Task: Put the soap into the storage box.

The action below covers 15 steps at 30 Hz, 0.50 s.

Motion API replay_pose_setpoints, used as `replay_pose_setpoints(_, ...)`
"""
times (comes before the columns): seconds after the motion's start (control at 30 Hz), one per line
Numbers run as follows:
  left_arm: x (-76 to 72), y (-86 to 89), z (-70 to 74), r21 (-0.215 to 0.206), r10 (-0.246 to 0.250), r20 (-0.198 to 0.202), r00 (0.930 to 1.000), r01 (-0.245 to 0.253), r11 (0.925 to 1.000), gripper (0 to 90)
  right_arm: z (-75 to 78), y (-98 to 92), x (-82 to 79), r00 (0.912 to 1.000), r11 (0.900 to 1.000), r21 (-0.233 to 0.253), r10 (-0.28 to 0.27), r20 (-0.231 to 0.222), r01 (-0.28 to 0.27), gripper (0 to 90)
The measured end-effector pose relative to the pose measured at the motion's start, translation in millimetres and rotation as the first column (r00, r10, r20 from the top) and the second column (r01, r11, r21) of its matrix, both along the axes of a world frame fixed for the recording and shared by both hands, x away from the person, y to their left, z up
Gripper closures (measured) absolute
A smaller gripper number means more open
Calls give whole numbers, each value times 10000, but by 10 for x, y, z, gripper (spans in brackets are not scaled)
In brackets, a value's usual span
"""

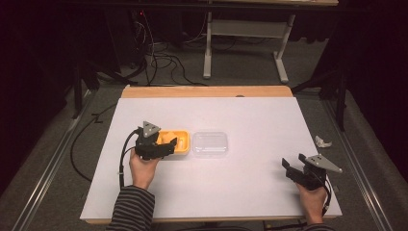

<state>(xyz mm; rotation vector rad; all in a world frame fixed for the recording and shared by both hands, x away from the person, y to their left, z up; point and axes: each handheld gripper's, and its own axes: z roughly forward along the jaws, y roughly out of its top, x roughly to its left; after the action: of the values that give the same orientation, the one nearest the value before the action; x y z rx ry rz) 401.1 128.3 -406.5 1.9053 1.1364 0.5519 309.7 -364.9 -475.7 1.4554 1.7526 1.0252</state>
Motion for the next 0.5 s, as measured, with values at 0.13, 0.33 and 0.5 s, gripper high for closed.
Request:
replay_pose_setpoints(0.13, -51, 28, 5, -215, 10, 98, 10000, -8, 9998, 237, -2, 0, 6, 10000, 10000, -70, 39, 20, -39, 291)
replay_pose_setpoints(0.33, -122, 70, -29, -424, 45, 117, 9999, -40, 9991, 237, -2, 0, 7, 10000, 10000, -69, 34, 6, -34, 291)
replay_pose_setpoints(0.5, -172, 108, -45, -673, 20, 66, 10000, -16, 9977, 237, -2, 4, 6, 10000, 10000, -54, 20, -15, -21, 291)
